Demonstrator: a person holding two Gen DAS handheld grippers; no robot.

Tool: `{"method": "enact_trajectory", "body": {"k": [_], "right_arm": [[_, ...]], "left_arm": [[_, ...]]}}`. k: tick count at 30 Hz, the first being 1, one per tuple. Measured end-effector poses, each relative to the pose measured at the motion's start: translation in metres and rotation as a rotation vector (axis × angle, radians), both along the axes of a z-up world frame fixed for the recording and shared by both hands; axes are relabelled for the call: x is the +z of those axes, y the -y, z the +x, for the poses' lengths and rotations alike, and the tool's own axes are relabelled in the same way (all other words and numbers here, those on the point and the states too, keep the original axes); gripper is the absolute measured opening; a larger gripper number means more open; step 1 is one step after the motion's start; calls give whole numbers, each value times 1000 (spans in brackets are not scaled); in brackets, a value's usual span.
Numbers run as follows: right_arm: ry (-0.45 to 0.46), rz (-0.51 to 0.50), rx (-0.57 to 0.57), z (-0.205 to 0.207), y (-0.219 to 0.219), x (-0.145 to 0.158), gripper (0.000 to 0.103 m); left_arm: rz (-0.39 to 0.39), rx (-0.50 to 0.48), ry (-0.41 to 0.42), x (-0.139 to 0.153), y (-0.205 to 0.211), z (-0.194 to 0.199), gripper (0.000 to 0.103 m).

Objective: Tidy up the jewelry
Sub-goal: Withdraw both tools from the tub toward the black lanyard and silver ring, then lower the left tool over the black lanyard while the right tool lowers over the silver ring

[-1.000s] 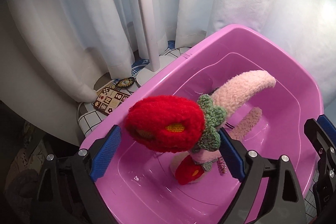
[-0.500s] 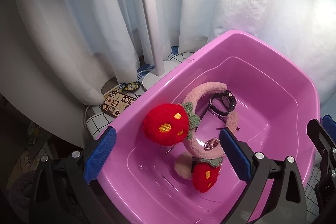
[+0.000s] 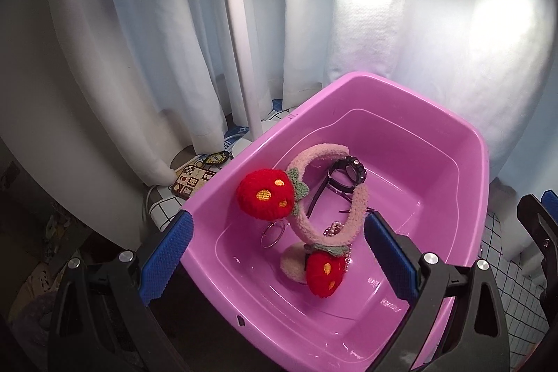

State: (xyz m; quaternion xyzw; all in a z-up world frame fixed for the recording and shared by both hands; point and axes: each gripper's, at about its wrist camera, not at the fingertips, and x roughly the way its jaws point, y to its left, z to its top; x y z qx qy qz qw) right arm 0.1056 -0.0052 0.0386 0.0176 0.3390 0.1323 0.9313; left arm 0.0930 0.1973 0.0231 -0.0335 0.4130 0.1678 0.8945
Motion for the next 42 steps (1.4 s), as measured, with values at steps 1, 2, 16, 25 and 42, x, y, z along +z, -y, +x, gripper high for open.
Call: {"method": "enact_trajectory", "body": {"k": [1, 2, 16, 25, 42], "right_arm": [[0, 11, -16, -5, 9, 1, 70], [-1, 22, -30, -11, 19, 1, 73], [-66, 3, -245, -84, 141, -20, 73], [-120, 3, -37, -65, 185, -57, 75], [-231, -48, 295, 1, 203, -149, 75]], "left_arm": [[0, -12, 3, 2, 4, -4, 97], [-4, -25, 7, 4, 8, -7, 97], [-87, -210, 42, 8, 87, -65, 97], [-93, -106, 17, -6, 153, -94, 97], [-136, 206, -119, -101, 217, -96, 97]]}}
